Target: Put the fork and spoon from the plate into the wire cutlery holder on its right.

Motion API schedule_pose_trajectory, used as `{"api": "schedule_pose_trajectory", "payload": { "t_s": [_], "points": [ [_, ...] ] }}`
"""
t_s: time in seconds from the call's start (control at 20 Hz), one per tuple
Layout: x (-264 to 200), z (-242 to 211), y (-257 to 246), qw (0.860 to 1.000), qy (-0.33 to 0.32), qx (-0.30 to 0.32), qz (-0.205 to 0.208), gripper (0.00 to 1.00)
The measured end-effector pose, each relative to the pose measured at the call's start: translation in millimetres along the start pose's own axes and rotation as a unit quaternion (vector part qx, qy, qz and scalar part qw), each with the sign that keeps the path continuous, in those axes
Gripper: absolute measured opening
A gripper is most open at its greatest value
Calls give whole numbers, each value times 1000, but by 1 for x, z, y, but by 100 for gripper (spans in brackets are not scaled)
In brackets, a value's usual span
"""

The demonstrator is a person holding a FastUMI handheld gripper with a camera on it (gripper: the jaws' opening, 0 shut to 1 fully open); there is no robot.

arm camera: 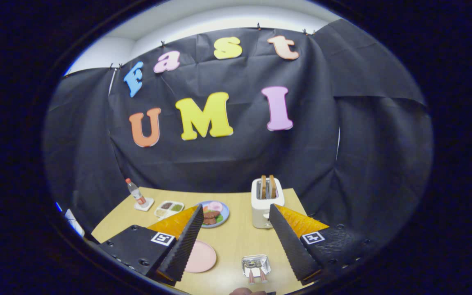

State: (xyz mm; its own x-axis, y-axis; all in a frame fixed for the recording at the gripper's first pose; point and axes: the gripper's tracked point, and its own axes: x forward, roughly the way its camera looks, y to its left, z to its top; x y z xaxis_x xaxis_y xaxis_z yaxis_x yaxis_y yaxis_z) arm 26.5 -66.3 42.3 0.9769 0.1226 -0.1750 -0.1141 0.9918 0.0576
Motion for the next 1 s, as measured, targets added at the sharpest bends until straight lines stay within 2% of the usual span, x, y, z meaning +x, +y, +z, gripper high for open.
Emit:
{"api": "schedule_pose_trajectory", "payload": {
  "t_s": [0.1, 0.15, 0.3, 0.4, 0.55, 1.0],
  "points": [
    [-13, 16, 4, 997, -77, -21, -15, 96],
    [-8, 9, 7, 994, -106, -29, -22, 96],
    [-11, -50, 16, 997, -72, -25, -25, 96],
    [-22, -39, 21, 993, -110, -13, -31, 96],
    [-43, -30, 28, 986, -158, -33, -42, 95],
    [-46, -27, 52, 989, -147, -13, -25, 96]
  ]
}}
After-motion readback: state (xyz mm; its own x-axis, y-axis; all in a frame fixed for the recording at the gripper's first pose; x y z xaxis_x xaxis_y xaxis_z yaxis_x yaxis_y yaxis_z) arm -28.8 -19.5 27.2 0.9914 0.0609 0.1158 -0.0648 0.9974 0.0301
